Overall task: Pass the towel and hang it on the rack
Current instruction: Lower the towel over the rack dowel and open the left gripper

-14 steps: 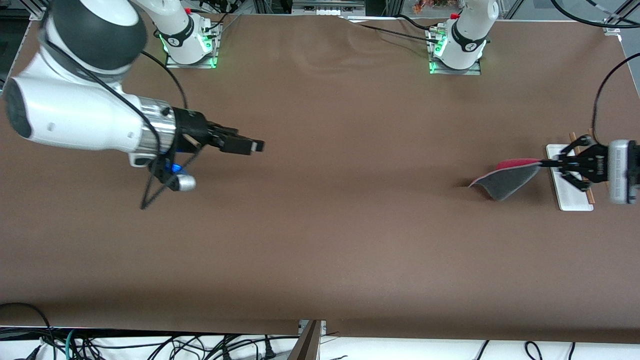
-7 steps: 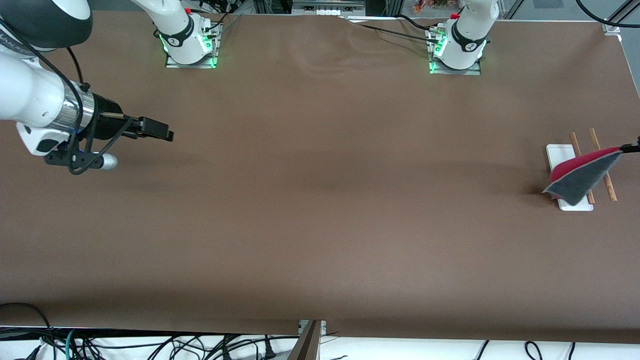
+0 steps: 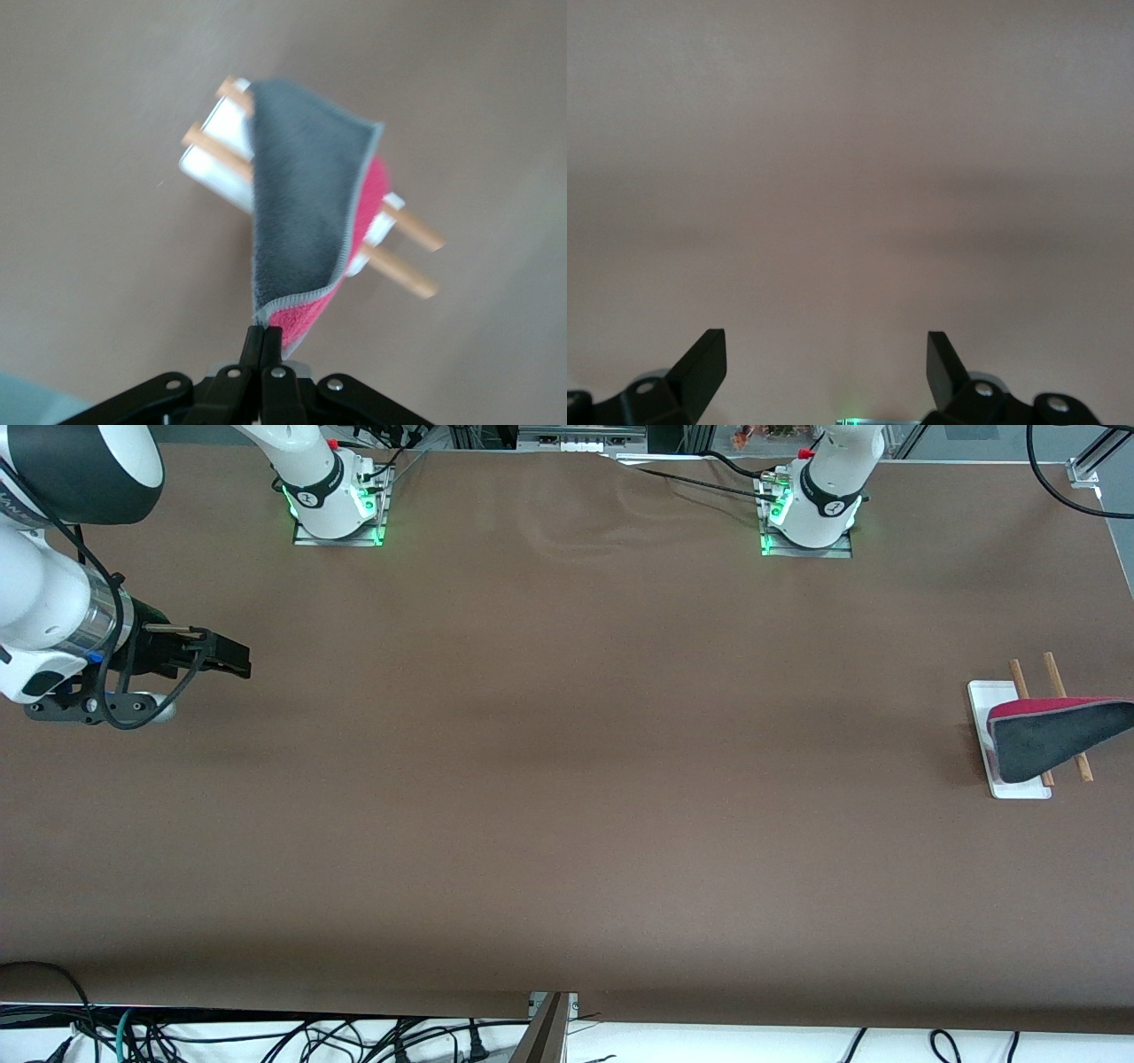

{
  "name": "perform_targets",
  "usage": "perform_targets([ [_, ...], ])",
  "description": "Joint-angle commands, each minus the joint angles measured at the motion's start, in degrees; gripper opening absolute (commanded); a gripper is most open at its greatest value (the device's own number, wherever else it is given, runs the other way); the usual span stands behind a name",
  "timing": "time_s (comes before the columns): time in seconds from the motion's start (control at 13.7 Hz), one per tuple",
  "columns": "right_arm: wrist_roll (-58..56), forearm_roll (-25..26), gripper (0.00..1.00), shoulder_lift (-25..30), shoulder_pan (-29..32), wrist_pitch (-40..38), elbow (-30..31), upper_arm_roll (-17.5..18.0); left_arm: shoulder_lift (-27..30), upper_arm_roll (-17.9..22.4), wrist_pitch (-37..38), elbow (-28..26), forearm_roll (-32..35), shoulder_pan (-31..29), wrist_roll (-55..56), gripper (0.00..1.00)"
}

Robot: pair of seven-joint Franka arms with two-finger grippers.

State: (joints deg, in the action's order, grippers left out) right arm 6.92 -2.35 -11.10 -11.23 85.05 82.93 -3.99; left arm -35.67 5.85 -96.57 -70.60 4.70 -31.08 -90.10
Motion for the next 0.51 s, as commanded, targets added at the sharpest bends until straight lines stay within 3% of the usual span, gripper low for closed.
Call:
perform_targets([
  [0.0, -1.37, 0.94, 1.00, 7.74, -0.20, 5.99, 11.26, -0.14, -3.78, -0.14, -6.32, 1.43, 3.21, 0.23, -1.22, 0.00],
  [0.44, -1.38, 0.24, 1.00, 4.68, -0.12, 6.26, 7.42, -1.89, -10.11, -0.14, -16.54, 0.82, 4.17, -0.91, -1.22, 0.00],
])
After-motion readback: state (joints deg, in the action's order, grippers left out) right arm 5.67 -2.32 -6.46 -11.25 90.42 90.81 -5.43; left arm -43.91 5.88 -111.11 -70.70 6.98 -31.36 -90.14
